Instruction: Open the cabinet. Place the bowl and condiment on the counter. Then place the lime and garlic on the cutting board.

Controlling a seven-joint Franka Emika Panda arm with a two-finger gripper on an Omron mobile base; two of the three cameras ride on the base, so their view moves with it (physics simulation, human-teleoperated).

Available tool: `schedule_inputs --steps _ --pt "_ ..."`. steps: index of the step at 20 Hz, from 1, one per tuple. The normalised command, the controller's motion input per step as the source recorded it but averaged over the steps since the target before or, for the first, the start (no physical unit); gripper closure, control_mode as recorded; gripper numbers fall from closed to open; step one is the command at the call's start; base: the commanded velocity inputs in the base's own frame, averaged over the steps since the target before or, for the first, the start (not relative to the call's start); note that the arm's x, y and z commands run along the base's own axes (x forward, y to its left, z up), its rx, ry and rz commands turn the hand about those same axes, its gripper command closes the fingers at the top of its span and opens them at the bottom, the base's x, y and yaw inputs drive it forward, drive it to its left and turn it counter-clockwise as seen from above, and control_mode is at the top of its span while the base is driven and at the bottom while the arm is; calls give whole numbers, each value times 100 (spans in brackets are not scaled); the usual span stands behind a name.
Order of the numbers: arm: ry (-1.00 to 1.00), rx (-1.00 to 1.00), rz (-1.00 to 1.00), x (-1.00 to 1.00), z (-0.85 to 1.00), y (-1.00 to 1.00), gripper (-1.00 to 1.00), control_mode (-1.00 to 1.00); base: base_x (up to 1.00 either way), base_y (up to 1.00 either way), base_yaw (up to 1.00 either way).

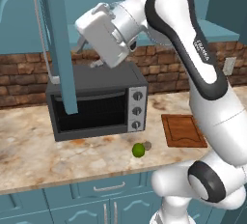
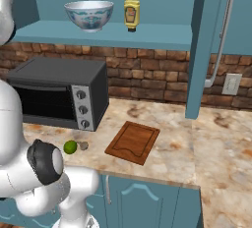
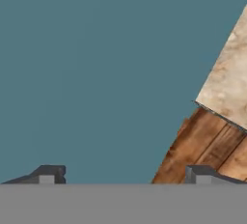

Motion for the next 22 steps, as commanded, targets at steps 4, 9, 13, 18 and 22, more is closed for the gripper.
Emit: schedule_inputs --steps 4,9,13,18,22 --pt "-18 6 -16 -13 -5 -100 -100 -100 0 0 0" --pt "-18 2 -16 1 0 -100 -100 -100 0 0 0" --pt "-14 0 -28 21 0 -100 -100 -100 0 0 0" --pt "-20 0 -31 43 2 -100 -100 -100 0 0 0" --pt "-7 0 -41 64 29 -88 -100 -100 0 0 0"
